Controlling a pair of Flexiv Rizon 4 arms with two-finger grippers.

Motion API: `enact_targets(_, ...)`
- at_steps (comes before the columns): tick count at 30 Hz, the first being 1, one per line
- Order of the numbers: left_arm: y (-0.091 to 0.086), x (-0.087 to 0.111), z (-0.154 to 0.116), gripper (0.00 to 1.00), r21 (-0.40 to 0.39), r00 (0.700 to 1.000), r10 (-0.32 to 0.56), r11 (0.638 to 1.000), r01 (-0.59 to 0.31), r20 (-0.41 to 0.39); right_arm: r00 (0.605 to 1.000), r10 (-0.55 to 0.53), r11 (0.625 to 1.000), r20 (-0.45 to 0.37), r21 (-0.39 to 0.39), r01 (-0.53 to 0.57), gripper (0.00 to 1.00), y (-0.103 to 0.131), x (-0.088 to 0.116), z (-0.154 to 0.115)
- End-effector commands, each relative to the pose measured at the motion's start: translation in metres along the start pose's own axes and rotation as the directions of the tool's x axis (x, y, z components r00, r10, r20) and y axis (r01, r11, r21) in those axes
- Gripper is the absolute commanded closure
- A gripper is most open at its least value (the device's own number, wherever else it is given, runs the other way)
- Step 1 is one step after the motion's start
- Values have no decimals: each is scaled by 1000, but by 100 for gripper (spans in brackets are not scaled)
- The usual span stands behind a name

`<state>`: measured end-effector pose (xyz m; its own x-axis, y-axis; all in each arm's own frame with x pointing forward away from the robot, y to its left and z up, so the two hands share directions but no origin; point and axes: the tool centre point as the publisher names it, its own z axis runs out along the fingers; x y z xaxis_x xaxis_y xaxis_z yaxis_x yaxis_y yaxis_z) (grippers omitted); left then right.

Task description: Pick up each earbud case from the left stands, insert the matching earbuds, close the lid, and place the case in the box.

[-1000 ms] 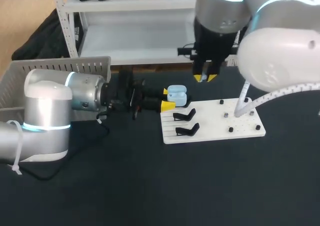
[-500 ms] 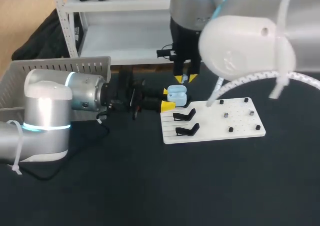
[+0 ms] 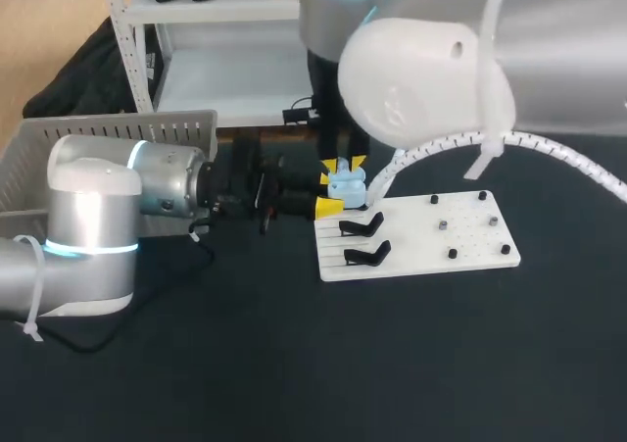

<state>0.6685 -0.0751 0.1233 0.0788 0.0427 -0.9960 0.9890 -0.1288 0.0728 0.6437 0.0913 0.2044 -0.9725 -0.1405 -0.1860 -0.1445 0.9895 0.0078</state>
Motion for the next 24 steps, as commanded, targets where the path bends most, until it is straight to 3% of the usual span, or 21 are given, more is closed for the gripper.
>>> enact_targets(1, 0, 1, 0, 100, 0, 1000, 1, 1000, -1, 3, 1000, 3, 1000, 3, -1, -3, 100, 2, 2, -1)
enact_targets(24, 0, 3, 3, 100, -72, 999, -46, 996, 45, -13, 1000, 0, 1000, -14, -16, -1, 100, -2, 5, 14)
